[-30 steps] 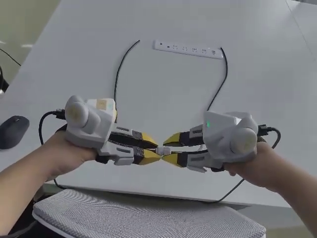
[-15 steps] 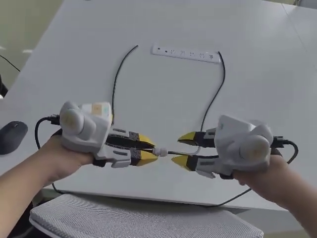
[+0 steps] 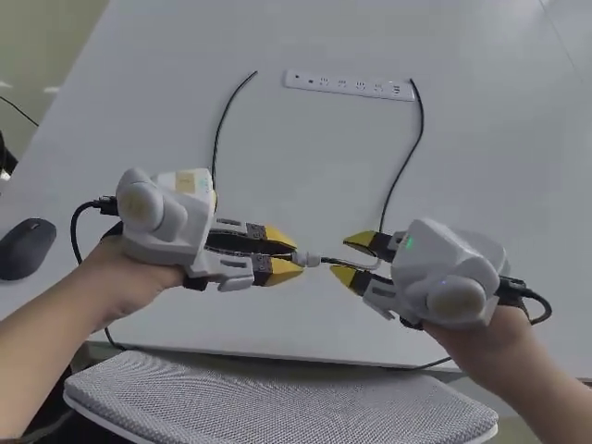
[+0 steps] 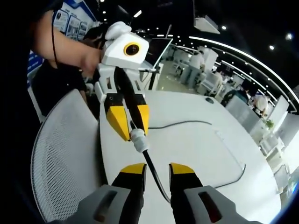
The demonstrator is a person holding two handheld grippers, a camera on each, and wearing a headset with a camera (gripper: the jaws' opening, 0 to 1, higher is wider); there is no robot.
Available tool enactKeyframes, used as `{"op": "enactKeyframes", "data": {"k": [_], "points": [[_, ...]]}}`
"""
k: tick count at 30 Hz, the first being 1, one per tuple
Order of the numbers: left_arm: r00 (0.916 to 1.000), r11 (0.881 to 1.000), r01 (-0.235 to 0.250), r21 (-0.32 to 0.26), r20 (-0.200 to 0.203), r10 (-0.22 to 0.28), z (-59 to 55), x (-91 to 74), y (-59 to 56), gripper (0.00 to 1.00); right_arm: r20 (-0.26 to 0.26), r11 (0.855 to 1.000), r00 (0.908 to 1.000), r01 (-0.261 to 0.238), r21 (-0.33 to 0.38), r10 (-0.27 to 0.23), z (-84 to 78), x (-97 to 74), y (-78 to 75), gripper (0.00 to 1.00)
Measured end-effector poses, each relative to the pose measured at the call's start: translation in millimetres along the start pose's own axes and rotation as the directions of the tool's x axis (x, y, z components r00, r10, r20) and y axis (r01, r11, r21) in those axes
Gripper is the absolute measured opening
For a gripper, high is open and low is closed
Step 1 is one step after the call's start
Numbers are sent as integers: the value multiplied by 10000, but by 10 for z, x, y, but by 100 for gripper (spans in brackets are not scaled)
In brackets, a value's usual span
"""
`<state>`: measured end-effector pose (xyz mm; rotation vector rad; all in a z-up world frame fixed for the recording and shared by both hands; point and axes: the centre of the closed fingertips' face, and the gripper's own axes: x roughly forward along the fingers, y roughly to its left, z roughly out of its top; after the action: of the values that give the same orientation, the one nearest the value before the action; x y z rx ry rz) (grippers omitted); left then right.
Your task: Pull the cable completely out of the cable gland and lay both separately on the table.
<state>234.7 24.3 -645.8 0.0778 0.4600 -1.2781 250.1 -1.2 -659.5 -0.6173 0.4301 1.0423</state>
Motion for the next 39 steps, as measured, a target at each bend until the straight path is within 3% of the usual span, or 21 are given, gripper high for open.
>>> {"op": "enactKeyframes", "data": {"k": [8, 14, 20, 26, 39], "points": [[9999, 10000, 29, -91, -106, -30, -2, 49, 24, 15, -134, 9988, 9999, -4, -482, -2, 37, 64, 97, 3], [9998, 9998, 0, -202, -182, -3, -7, 76, 25, 15, -187, 9991, 9994, 293, -313, -299, 6, 67, 71, 1], [9998, 10000, 4, 90, -174, -2, -5, 108, 22, 15, -279, 9995, 9991, 314, -89, -316, -34, 66, 66, 0], [9999, 10000, -39, -23, -165, 39, 4, 111, 38, 15, -360, 9993, 9987, 370, 41, -368, -72, 63, 28, 0], [10000, 10000, 28, -22, -87, -28, 52, 126, 28, 15, -705, 9876, 9949, 813, 1343, -723, -320, -7, -131, 0]]}}
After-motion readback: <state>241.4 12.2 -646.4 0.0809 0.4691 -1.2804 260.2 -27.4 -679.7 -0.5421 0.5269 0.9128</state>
